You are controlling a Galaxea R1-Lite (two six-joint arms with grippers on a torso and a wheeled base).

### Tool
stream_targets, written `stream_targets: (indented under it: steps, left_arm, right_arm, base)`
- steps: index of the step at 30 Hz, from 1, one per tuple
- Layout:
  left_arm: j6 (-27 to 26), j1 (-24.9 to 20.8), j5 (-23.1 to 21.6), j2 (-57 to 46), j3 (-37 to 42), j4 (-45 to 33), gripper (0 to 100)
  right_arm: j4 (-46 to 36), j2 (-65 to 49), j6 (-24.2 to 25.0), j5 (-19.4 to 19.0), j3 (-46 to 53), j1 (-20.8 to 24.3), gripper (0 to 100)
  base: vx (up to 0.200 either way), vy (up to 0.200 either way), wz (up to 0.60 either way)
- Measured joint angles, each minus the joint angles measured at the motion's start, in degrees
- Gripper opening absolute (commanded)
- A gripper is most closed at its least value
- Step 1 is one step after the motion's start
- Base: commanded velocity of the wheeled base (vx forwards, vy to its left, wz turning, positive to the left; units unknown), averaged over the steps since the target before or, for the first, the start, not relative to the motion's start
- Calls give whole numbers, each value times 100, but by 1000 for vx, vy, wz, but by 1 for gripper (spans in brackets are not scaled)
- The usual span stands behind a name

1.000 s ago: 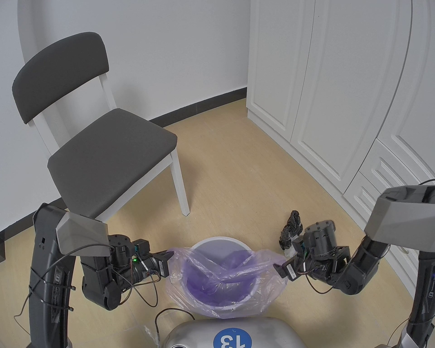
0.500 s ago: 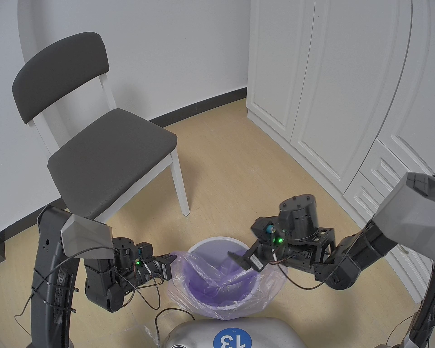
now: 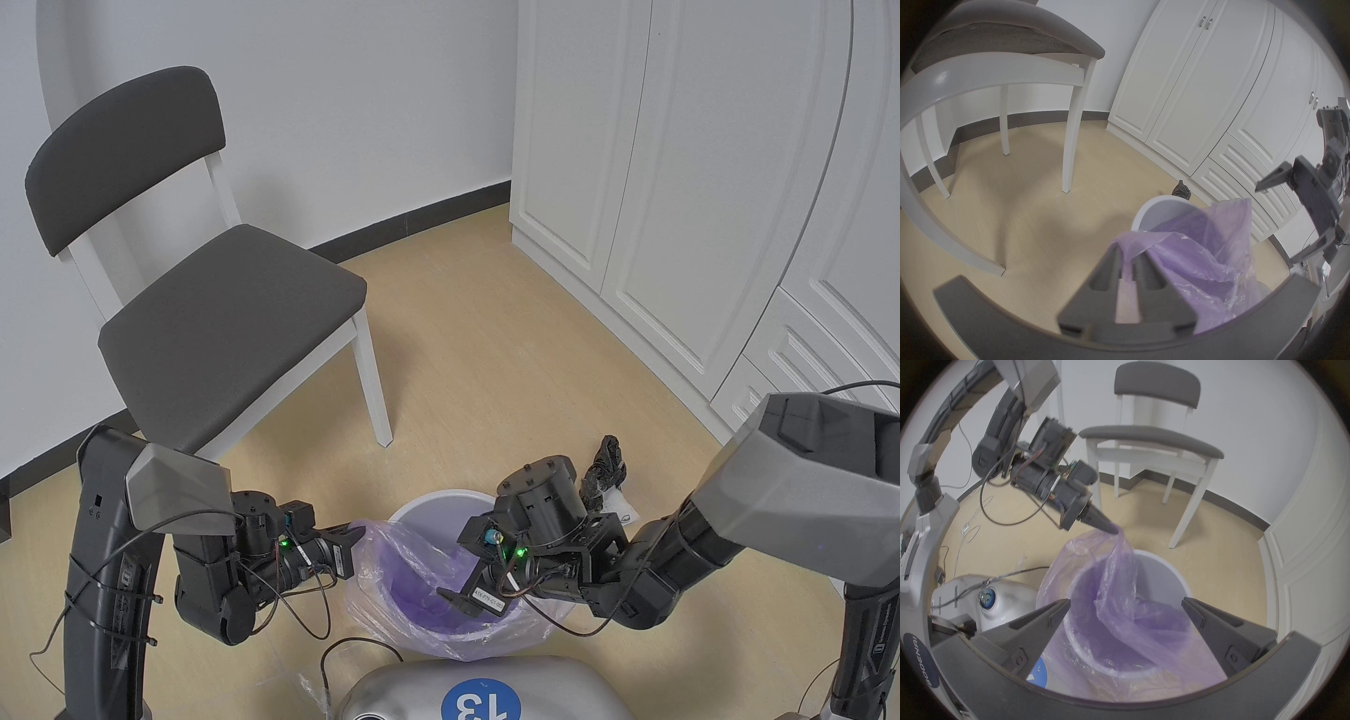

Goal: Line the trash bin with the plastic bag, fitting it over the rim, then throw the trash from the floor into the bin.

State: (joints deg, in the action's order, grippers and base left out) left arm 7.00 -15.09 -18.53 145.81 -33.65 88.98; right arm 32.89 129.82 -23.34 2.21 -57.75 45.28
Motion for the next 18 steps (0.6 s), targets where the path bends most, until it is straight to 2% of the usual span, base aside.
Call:
stream_targets:
  steps: [10, 18]
  left_arm:
    - [2, 18, 0, 0, -28, 0, 100]
    - [2, 43, 0, 2, -66, 0, 100]
  right_arm:
    - [-618, 518, -227, 0, -779, -21, 100]
    - [-724, 905, -240, 0, -1050, -33, 100]
  base:
    - [0, 0, 0]
    - [0, 0, 0]
